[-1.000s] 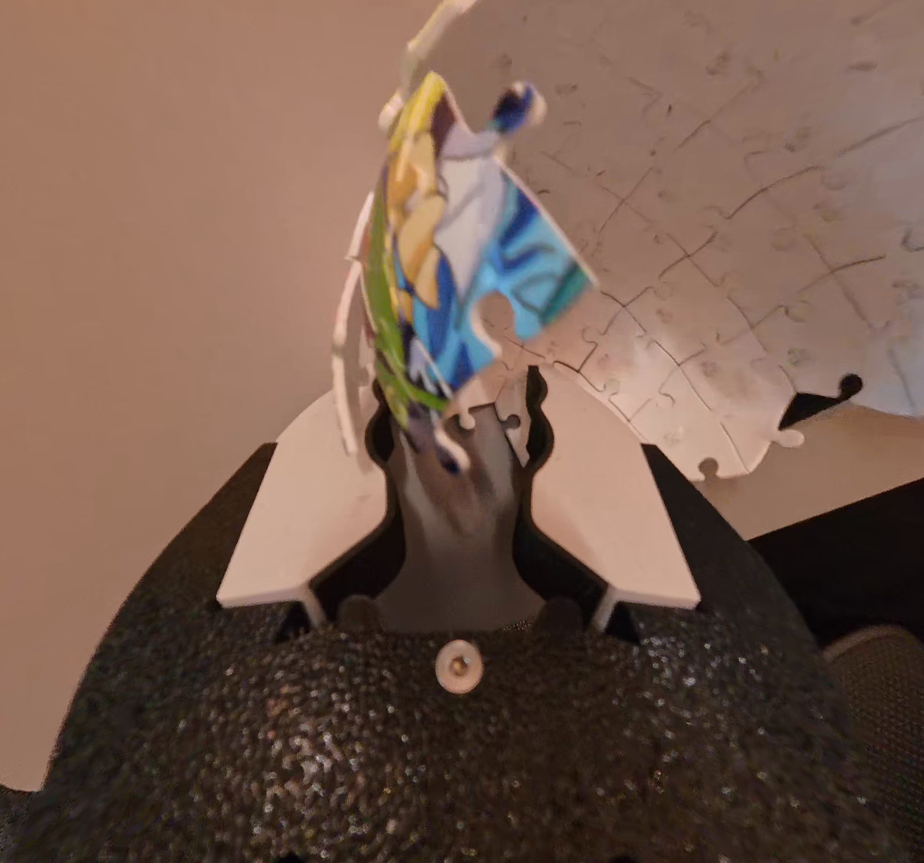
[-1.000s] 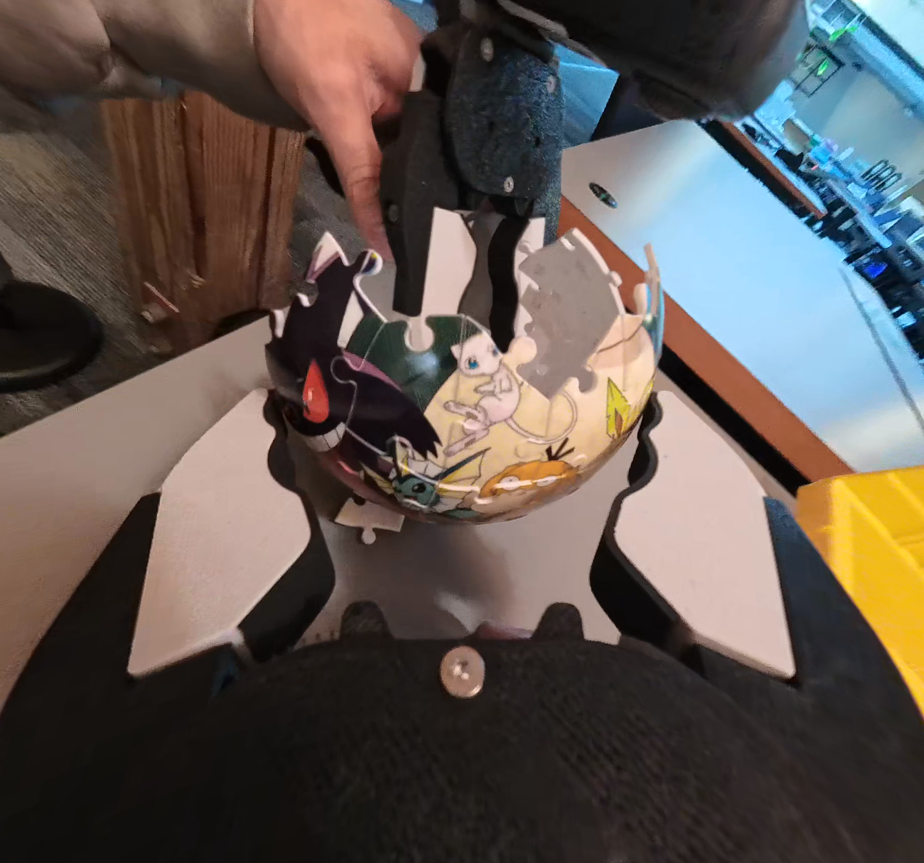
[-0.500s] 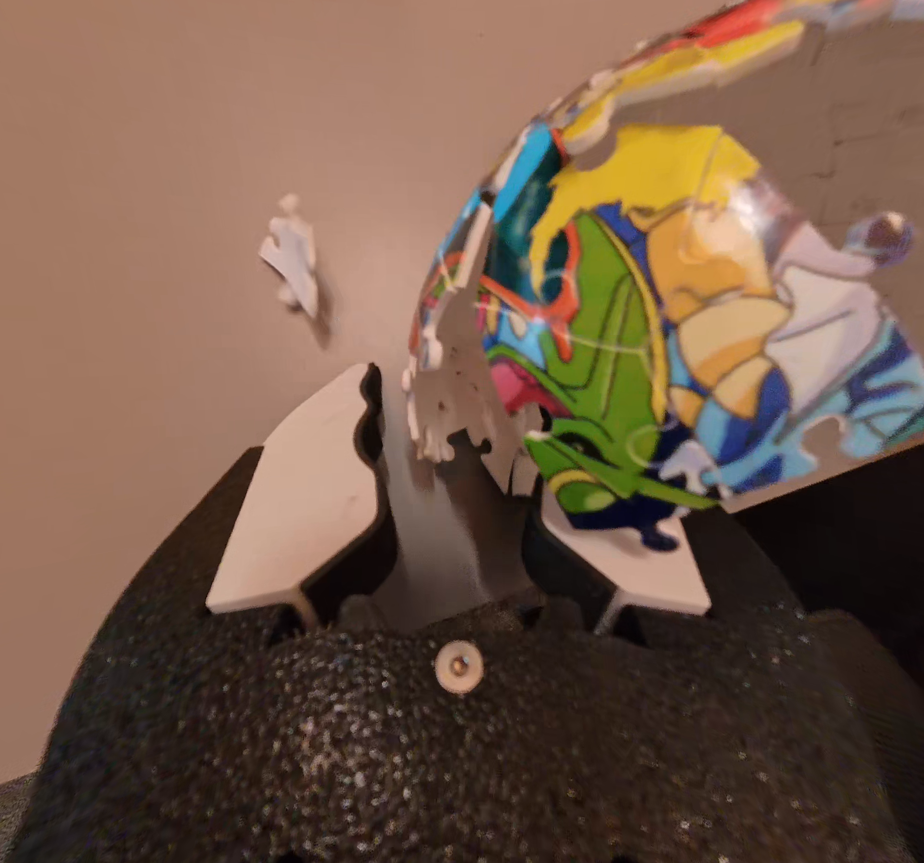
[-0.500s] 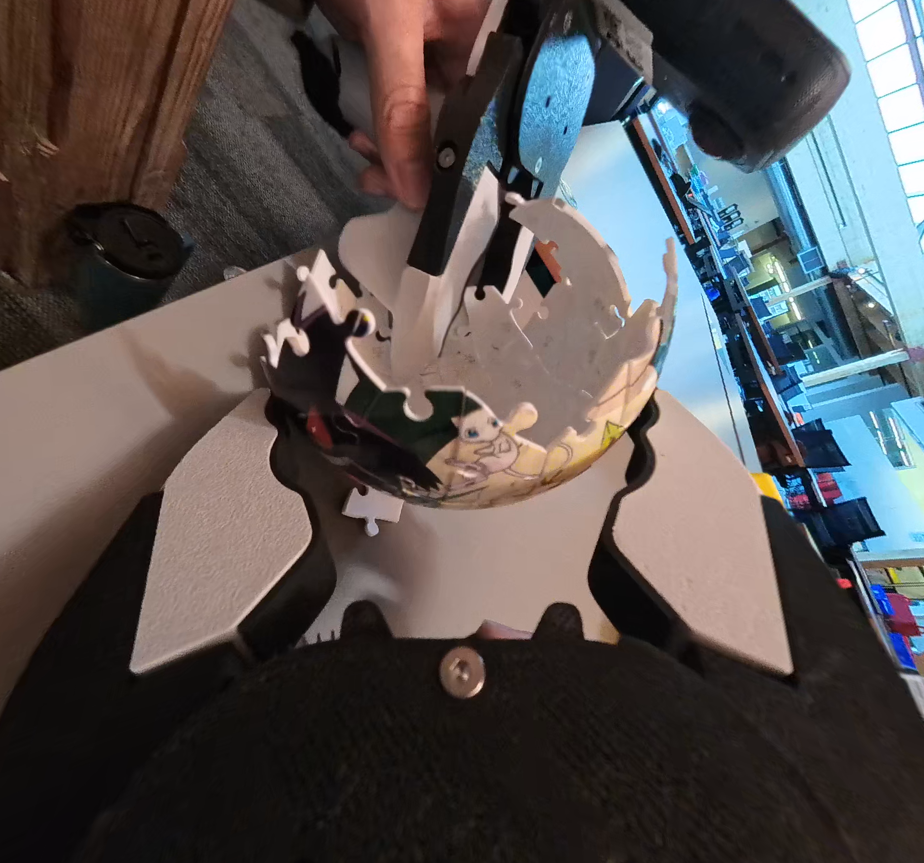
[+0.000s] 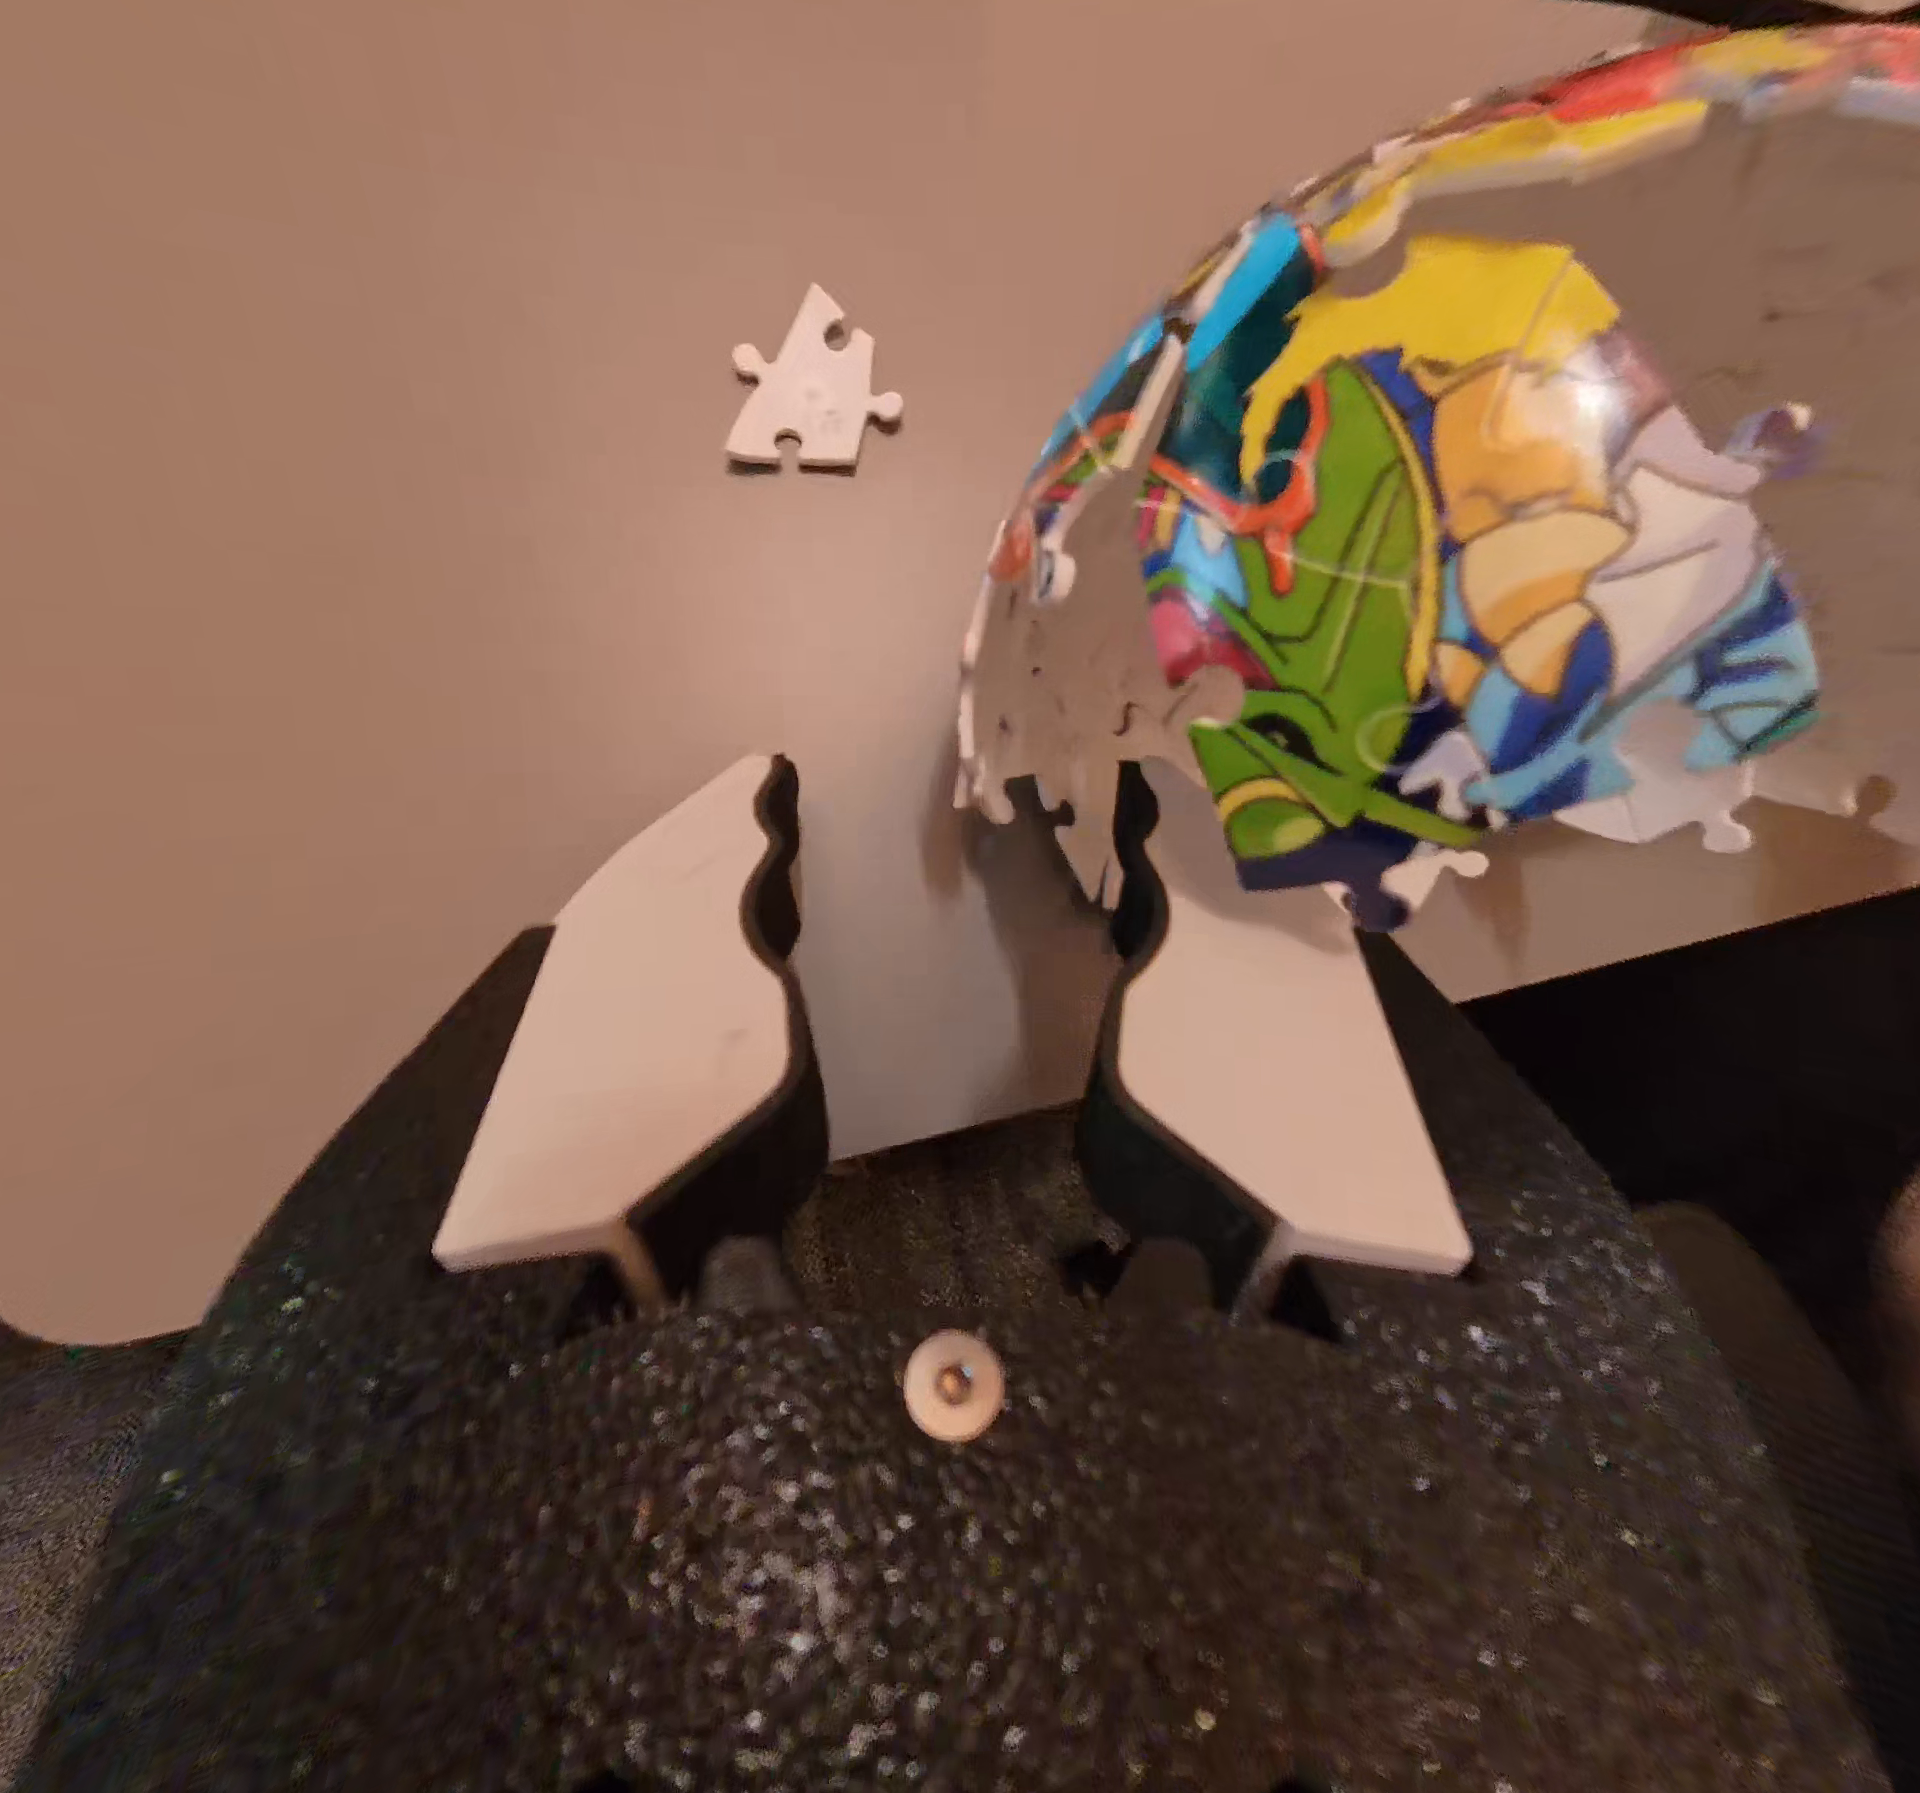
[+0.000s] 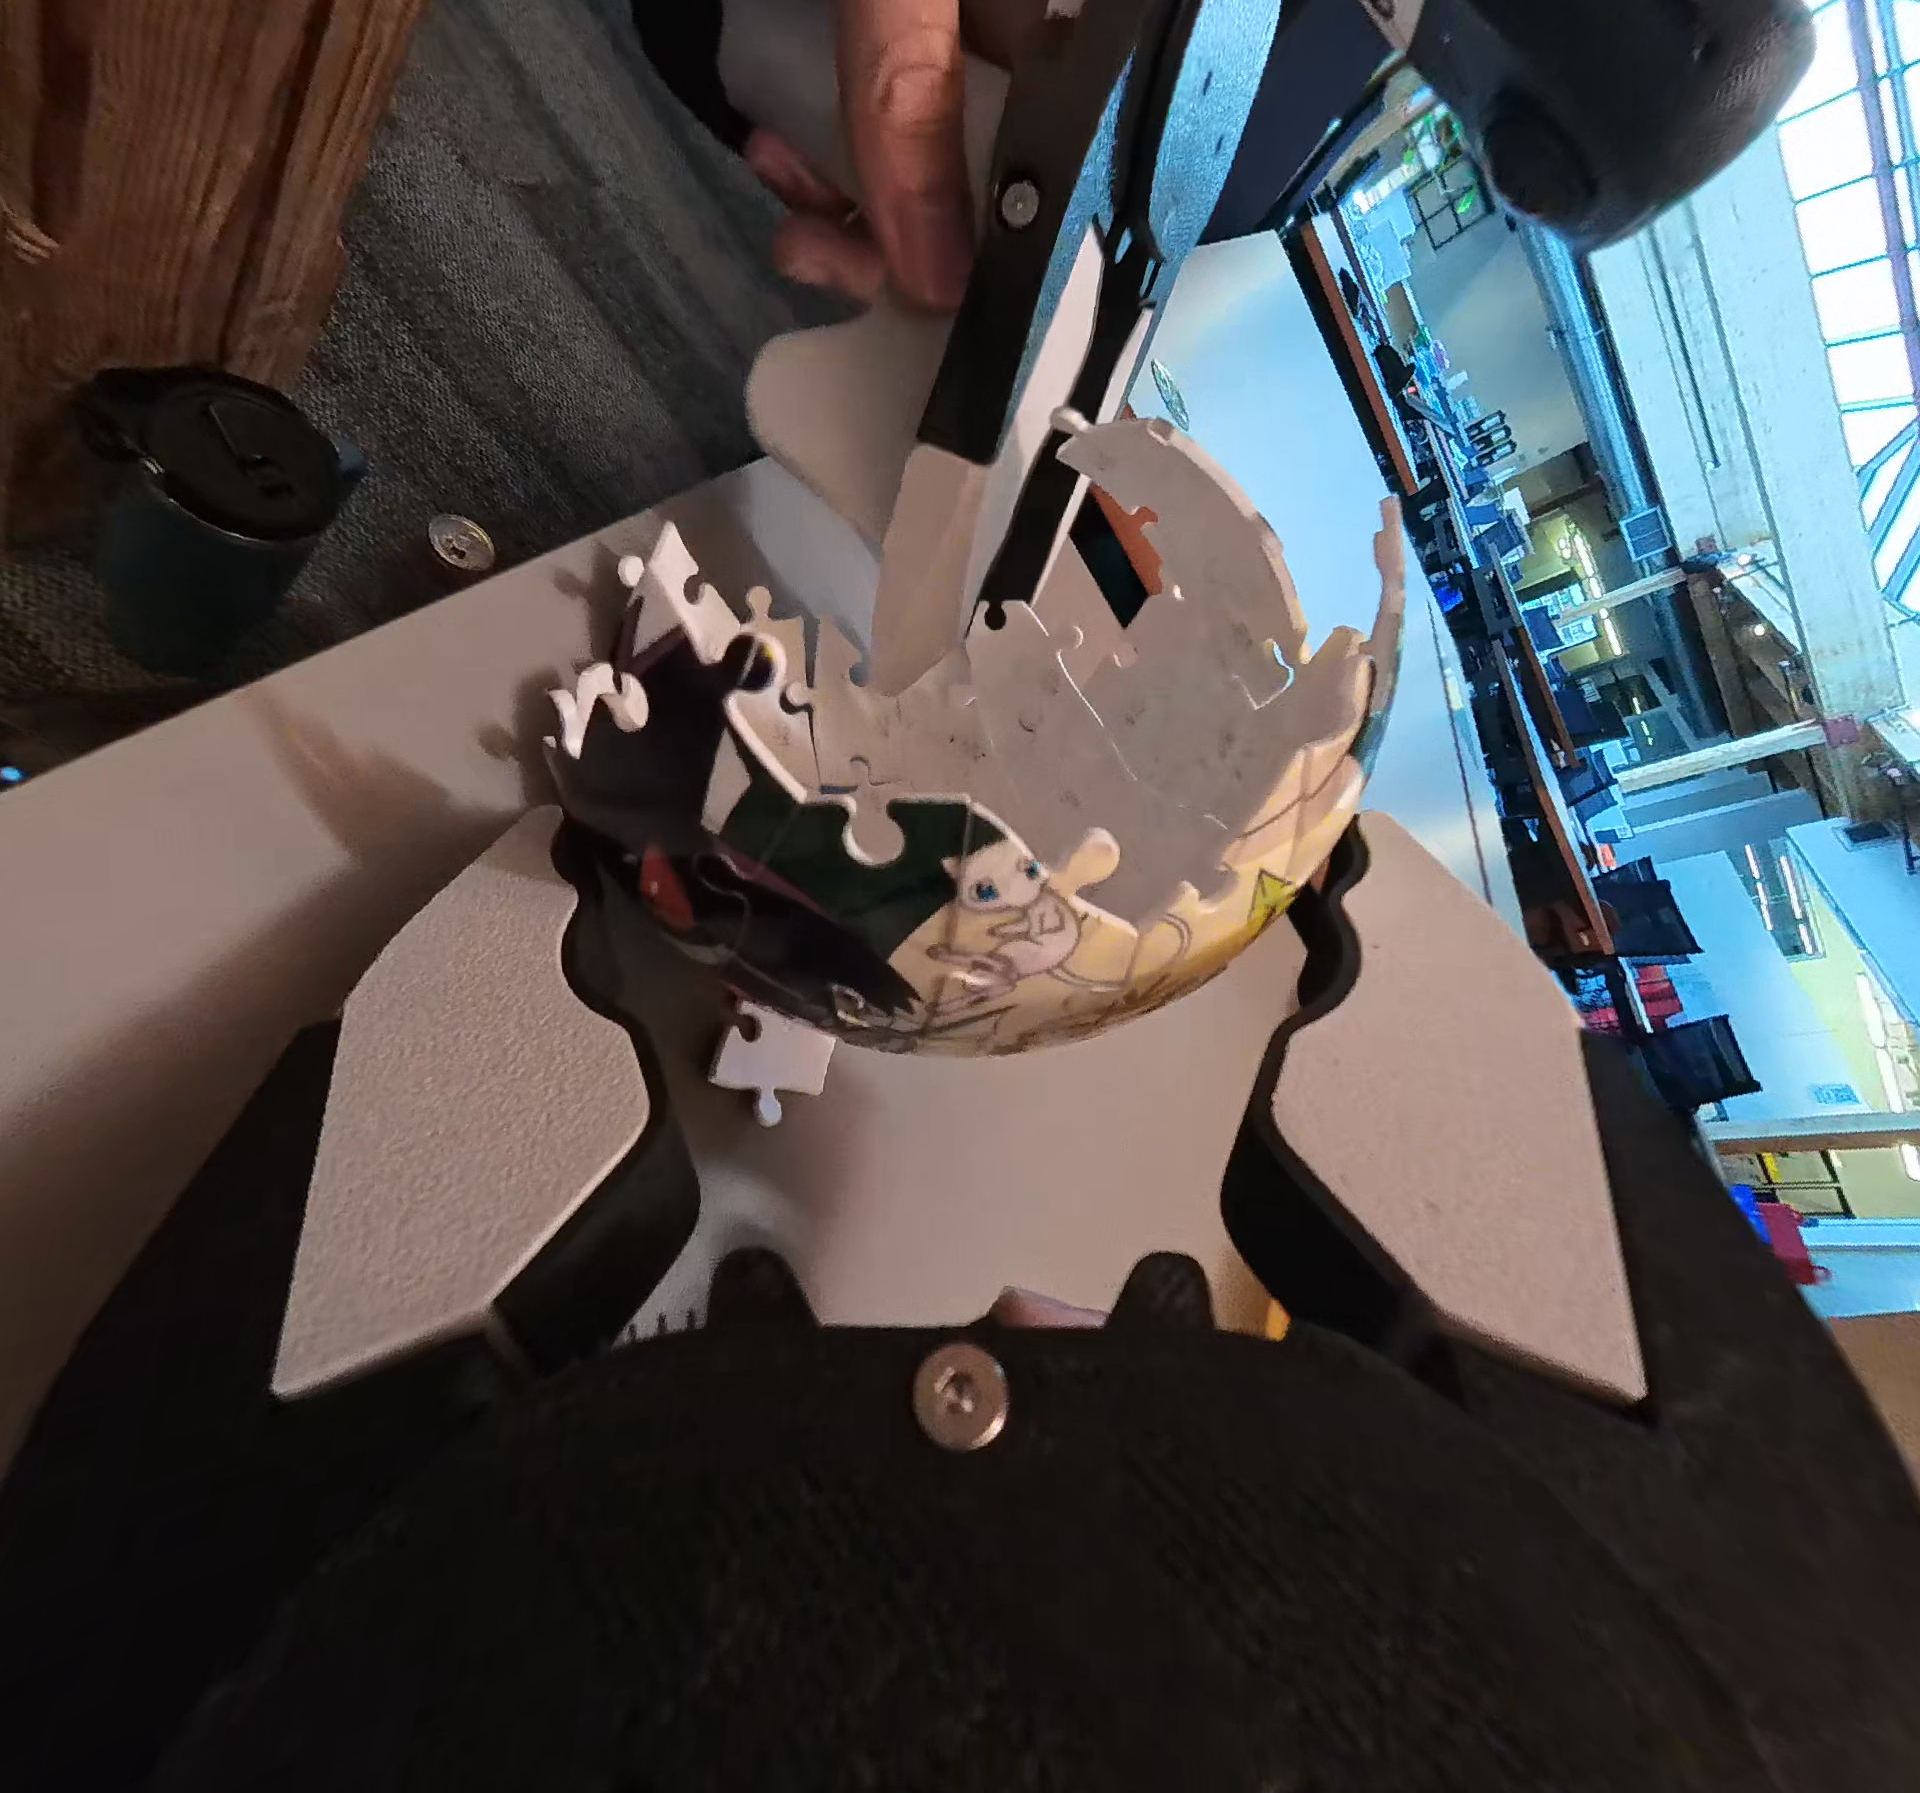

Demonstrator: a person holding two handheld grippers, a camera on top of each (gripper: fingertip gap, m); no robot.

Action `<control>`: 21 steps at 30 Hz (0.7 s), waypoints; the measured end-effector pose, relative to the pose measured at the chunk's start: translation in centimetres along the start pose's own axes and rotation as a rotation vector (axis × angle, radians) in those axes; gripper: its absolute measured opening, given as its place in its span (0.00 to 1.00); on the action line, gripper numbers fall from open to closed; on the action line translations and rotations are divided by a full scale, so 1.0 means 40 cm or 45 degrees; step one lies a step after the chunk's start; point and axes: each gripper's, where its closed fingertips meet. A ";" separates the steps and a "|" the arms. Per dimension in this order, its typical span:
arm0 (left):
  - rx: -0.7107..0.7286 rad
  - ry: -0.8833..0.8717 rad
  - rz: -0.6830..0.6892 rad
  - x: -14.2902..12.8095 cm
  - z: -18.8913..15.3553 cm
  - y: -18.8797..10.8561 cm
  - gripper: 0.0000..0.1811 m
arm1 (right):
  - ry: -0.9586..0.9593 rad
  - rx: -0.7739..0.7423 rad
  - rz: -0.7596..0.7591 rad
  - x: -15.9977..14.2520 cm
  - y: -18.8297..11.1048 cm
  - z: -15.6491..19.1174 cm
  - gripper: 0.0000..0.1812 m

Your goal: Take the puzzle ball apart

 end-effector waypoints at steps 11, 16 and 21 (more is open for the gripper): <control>0.100 0.033 0.053 -0.022 0.004 0.034 0.31 | -0.092 0.032 0.097 0.019 0.009 -0.024 0.68; 0.112 0.038 0.042 -0.022 0.007 0.035 0.30 | -0.016 0.073 0.106 0.024 0.028 -0.029 0.69; 0.120 0.035 0.035 -0.022 0.007 0.036 0.30 | 0.264 0.090 0.045 0.014 0.040 -0.030 0.77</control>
Point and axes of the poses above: each gripper's, where its closed fingertips meet, y out along the fingers, x out of its top, z = x × y across the jaws, and after that the axes turned 1 degree about -y, right-handed
